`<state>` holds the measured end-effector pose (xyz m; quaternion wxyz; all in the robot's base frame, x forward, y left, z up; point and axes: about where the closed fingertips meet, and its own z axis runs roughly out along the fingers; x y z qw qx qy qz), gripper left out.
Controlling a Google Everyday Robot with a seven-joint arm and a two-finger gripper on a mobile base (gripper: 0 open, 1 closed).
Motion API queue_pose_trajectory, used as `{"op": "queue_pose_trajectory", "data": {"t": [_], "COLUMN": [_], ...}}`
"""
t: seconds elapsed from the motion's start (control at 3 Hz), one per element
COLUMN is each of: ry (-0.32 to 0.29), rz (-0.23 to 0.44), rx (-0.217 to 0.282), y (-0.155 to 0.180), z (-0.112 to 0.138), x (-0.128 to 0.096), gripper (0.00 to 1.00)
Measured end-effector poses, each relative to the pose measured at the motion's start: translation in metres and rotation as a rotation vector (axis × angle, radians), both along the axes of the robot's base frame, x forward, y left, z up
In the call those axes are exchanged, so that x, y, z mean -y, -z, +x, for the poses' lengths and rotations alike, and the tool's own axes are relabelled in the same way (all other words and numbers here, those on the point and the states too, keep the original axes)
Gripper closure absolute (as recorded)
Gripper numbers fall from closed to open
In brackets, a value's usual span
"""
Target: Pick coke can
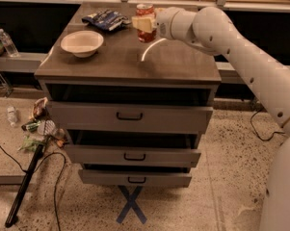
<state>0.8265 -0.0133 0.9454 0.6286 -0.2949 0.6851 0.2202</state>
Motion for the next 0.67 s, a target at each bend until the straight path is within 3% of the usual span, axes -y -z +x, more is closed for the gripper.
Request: {"op": "queue_pose_trajectory", "data": {"t": [0.33,0.67], "ry": [-0.018,-0.042], "rz": [0.014,0.050], "rx": [0.084,0.137], "y": [-0.056,-0.088], "z": [-0.014,-0.022], "x": [0.005,0.006], "gripper": [1.00,1.00]}}
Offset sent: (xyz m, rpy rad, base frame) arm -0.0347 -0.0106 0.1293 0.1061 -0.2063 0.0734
